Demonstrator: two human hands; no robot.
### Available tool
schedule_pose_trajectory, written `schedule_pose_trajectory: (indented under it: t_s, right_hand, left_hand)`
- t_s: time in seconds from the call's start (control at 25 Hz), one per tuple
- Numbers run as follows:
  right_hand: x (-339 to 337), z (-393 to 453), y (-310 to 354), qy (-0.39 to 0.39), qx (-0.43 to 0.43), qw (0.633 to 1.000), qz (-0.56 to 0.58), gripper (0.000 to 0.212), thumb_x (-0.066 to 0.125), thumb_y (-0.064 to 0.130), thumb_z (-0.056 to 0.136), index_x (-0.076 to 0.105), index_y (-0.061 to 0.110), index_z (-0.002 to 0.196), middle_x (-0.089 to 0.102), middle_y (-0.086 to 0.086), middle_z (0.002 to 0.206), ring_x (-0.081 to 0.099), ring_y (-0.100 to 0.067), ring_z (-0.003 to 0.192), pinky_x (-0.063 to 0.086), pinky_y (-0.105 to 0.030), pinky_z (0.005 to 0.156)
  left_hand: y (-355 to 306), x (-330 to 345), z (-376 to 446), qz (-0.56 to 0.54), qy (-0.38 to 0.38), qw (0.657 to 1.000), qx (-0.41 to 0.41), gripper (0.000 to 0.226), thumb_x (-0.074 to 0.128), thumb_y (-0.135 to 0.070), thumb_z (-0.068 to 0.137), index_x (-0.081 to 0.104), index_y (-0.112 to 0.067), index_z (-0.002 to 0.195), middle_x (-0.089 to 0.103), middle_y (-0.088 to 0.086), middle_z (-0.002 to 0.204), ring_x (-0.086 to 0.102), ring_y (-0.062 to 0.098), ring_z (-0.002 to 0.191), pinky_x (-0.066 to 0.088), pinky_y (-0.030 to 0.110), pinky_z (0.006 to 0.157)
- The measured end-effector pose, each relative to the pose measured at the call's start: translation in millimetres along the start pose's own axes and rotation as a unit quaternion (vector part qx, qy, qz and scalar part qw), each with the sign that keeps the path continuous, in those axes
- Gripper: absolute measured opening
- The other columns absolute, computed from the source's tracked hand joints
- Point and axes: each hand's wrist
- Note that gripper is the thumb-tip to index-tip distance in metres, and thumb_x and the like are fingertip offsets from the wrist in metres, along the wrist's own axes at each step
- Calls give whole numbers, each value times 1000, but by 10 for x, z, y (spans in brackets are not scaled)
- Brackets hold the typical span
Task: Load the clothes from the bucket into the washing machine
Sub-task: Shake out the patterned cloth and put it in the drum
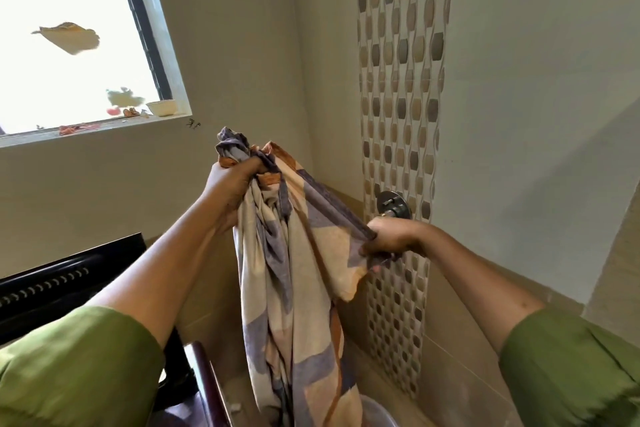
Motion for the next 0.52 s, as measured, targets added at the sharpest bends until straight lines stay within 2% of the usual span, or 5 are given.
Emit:
schedule_pose_trajectory:
  t_s: [0.12, 0.2, 0.28, 0.44, 0.52]
  right_hand:
    - [-222, -64, -20, -205, 34, 969, 133, 26, 50, 26, 97, 65, 12, 81, 64, 0, 60, 53, -7, 45, 38, -19, 45]
    - [-364, -145, 204, -386, -22, 843, 373, 24, 52, 22, 95, 63, 17, 76, 62, 2, 61, 54, -6, 48, 40, -21, 50]
    - [-343, -165, 688, -413, -102, 759, 494, 24, 51, 12, 94, 65, 20, 76, 64, 2, 68, 60, -7, 58, 46, -24, 59]
    - [17, -177, 1398, -281, -243, 818, 439, 26, 46, 18, 101, 66, 6, 113, 70, -11, 110, 67, -16, 103, 51, -28, 94]
    - [81, -172, 1403, -249, -278, 827, 420, 38, 43, 25, 102, 52, 9, 135, 59, -12, 134, 56, -21, 124, 43, -36, 108]
  left_hand:
    - [10, -80, -2, -35, -2, 999, -1, 18, 67, -6, 68, 57, -18, 59, 59, 5, 57, 57, 19, 49, 52, 30, 54]
    - [46, -44, 1, -94, 23, 995, -14, 24, 61, 0, 73, 50, -17, 60, 51, 5, 54, 50, 18, 47, 47, 27, 51]
    - [81, 153, -48, -152, 88, 984, -16, 22, 54, 3, 79, 48, -13, 66, 49, 8, 54, 49, 19, 47, 47, 29, 50]
    - [69, 619, -166, -197, 91, 976, -4, 11, 47, 2, 94, 55, -5, 92, 62, 13, 78, 64, 28, 89, 53, 41, 93]
    - [25, 613, -129, -184, 64, 981, 4, 9, 50, -4, 96, 58, -7, 93, 60, 15, 89, 64, 28, 96, 51, 43, 98]
Point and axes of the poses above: each hand's wrist, its own z-axis towards the middle knuckle, its own x-axis out of the palm, y = z × x
